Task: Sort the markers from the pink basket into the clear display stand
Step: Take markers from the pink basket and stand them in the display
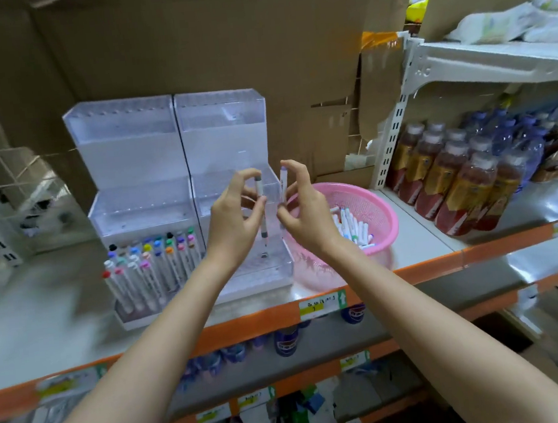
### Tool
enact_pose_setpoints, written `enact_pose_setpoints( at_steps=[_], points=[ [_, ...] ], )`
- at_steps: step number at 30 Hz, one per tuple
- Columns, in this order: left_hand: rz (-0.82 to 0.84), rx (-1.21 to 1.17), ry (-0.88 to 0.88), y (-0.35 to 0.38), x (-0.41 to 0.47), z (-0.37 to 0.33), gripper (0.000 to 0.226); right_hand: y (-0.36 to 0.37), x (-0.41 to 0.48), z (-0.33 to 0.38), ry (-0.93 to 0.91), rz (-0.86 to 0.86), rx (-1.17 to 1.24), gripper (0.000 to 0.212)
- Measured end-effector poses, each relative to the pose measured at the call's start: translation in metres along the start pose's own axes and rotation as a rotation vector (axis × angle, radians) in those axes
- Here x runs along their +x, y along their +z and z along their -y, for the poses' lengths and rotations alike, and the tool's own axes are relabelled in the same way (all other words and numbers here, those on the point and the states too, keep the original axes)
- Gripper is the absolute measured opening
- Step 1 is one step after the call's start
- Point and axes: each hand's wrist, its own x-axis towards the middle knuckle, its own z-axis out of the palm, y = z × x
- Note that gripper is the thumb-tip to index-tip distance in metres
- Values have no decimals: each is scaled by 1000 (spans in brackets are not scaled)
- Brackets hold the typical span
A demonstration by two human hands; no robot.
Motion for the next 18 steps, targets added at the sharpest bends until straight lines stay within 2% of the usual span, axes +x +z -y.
enact_pose_setpoints(
  at_steps=[10,14,18],
  points=[
    [-48,101,-35,-95,-37,31,33,76,-24,64,-35,94,103,60],
    [-82,97,-75,-118,-47,45,32,101,-31,75,-48,115,90,56],
    [-46,143,-52,-130,-54,55,32,116,-38,80,-20,123,77,54]
  ],
)
